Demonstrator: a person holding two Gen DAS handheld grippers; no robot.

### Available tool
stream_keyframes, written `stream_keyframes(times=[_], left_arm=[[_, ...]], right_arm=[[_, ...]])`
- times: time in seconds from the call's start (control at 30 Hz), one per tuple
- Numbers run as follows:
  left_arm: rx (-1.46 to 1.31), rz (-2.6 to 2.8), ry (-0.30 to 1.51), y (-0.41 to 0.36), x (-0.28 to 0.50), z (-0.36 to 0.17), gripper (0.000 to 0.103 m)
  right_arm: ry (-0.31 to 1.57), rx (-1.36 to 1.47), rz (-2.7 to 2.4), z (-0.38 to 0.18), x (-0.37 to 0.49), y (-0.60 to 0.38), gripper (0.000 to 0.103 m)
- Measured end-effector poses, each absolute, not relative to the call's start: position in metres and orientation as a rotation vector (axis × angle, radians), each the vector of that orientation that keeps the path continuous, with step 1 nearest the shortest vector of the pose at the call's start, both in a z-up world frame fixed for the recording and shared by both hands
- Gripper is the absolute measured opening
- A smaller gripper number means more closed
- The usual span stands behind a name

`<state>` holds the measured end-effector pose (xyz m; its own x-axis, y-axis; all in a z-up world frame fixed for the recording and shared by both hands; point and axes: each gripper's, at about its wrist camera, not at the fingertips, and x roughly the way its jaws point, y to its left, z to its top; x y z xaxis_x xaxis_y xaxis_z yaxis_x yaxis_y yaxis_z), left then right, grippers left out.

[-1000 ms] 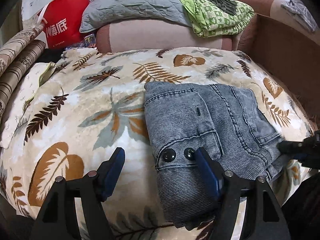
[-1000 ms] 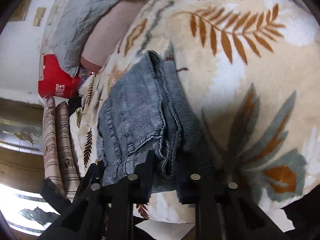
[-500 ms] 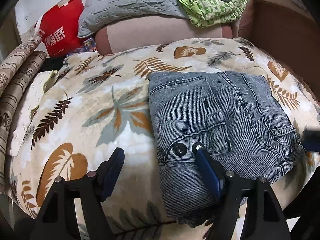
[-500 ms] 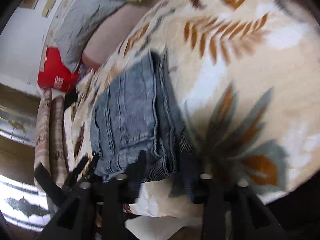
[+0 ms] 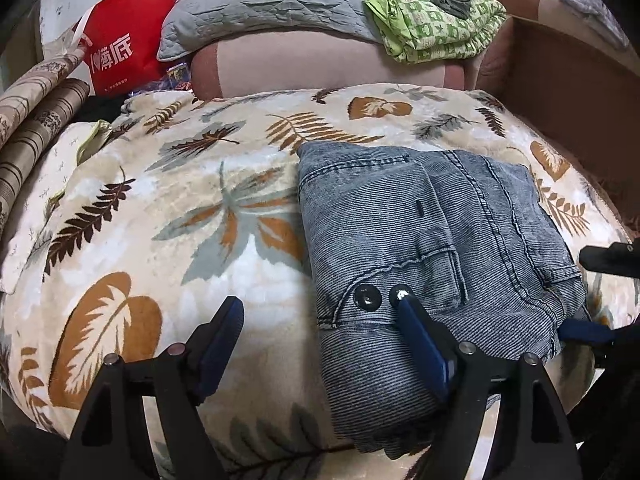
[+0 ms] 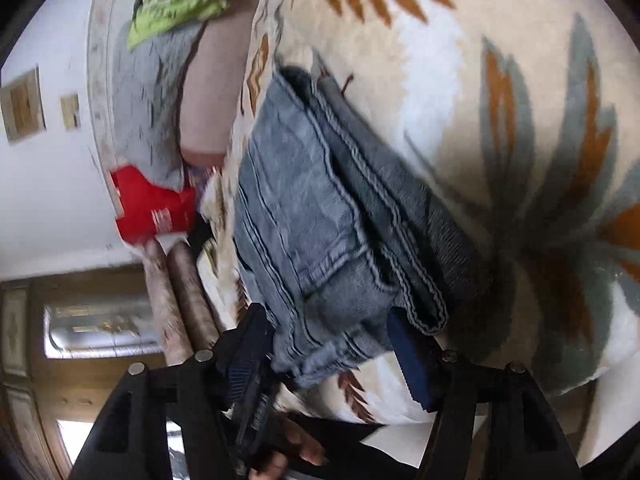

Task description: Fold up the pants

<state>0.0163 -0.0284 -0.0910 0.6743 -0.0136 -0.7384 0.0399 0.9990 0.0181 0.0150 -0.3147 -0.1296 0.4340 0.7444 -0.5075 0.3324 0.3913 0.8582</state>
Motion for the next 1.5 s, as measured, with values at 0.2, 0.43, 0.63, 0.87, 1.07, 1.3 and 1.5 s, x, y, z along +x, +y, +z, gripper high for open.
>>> stream_keyframes(times=[0.2, 0.43, 0.63, 0.87, 1.07, 1.3, 1.5], left_arm=[[0.025, -0.035, 0.825, -0.027, 0.017, -0.092, 0.082], [0.036, -0.020, 0.820, -0.027, 0.016, -0.091, 0.084], [-0.039, 0.009, 0.760, -0.015, 0.009, -0.057, 0.084], [0.161, 0.022, 0.848, -0.047, 0.026, -0.092, 0.087], [0.162, 0.012, 0.832, -0.045, 0.023, -0.091, 0.087], [0.138, -0.011, 0.833, -0.042, 0.024, -0.089, 0.087], [0.033, 0.018, 0.726, -0.020, 0.014, -0.055, 0.086]], right_arm=[[1.151, 1.186, 0.312, -0.130, 0.020, -0.313, 0.062], [1.166, 1.007, 0.278, -0.123, 0.021, -0.313, 0.005], [1.028, 0.766, 0.278, -0.066, 0.004, -0.302, 0.005], [1.124, 0.810, 0.261, -0.120, 0.003, -0.313, 0.009], [1.087, 0.707, 0.187, -0.064, -0.005, -0.331, 0.016], [1.059, 0.672, 0.397, -0.051, 0.048, -0.284, 0.058], [1.186, 0.654, 0.272, -0.091, 0.056, -0.300, 0.032]])
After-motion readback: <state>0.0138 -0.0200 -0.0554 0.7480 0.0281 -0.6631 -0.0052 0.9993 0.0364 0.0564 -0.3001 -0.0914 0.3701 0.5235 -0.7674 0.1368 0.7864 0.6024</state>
